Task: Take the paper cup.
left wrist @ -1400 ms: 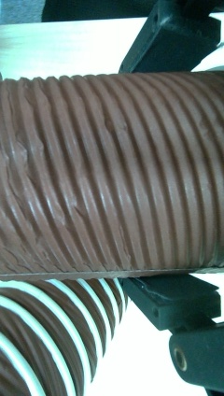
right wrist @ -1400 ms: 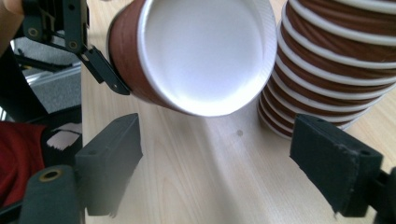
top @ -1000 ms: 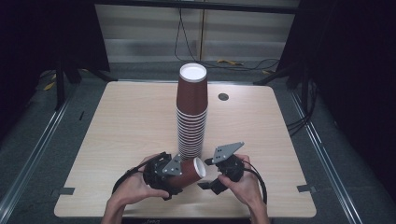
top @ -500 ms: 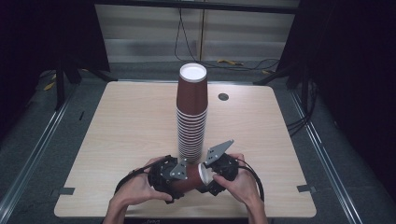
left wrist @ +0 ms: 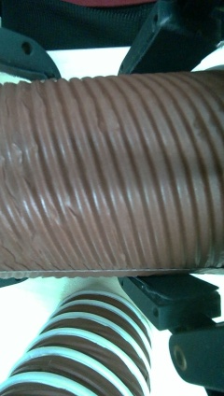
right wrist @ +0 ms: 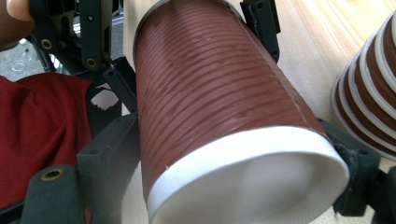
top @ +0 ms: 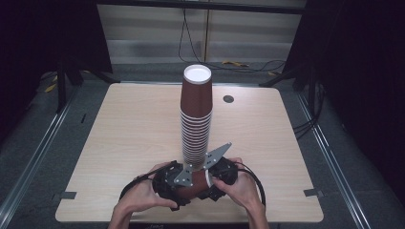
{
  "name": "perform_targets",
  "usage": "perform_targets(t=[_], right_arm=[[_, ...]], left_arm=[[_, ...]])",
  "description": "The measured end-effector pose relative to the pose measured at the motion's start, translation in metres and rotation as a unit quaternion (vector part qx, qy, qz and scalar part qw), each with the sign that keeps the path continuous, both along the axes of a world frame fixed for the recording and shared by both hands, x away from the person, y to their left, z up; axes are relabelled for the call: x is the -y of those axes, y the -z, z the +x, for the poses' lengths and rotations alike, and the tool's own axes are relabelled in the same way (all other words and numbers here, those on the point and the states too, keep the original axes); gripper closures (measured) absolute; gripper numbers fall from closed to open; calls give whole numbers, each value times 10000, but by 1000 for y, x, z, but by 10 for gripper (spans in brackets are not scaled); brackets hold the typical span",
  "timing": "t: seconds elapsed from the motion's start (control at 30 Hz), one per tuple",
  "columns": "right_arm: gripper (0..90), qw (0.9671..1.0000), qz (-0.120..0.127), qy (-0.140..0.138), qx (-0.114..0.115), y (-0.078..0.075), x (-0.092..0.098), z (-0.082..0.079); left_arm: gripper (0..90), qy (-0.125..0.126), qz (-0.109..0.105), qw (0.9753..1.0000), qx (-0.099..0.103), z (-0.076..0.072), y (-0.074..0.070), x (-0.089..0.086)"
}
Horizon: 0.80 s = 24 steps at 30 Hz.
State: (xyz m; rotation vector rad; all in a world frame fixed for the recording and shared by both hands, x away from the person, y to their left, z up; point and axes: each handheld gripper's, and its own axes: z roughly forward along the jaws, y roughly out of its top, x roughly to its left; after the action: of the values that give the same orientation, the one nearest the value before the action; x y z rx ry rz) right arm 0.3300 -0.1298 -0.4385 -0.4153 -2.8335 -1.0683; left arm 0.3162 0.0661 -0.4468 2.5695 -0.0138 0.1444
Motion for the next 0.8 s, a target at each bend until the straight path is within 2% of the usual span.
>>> perform_targets(t=[0.3,0.37,0.4,0.43,0.47,0.5,0.53,0.57,0.73,0.8], right_arm=[[201,9999,103,-52,-91,-3,6,0],[202,9998,164,-77,-73,-3,7,0],[202,9998,186,-72,-36,-3,8,0],[202,9998,193,-62,-51,-3,8,0],[202,9997,215,-63,-27,-3,8,0],[202,9997,215,-63,-27,-3,8,0],[216,9998,198,-68,-18,-3,9,0],[216,9998,198,-68,-18,-3,9,0],[217,9995,326,-47,31,-4,11,0],[218,9995,301,-18,7,-5,11,0]], left_arm=[[113,52,-291,9994,-162,2,1,-3],[107,54,-335,9993,-168,2,1,-4],[105,76,-462,9988,-142,3,2,-5],[104,76,-462,9988,-142,3,2,-5],[101,36,-561,9983,-165,4,1,-7],[101,36,-561,9983,-165,4,1,-7],[106,-77,-783,9967,-179,6,1,-10],[110,-77,-783,9967,-179,6,1,-10],[113,-65,-1067,9942,-145,5,-1,-15],[113,-58,-1083,9940,-129,5,-1,-16]])
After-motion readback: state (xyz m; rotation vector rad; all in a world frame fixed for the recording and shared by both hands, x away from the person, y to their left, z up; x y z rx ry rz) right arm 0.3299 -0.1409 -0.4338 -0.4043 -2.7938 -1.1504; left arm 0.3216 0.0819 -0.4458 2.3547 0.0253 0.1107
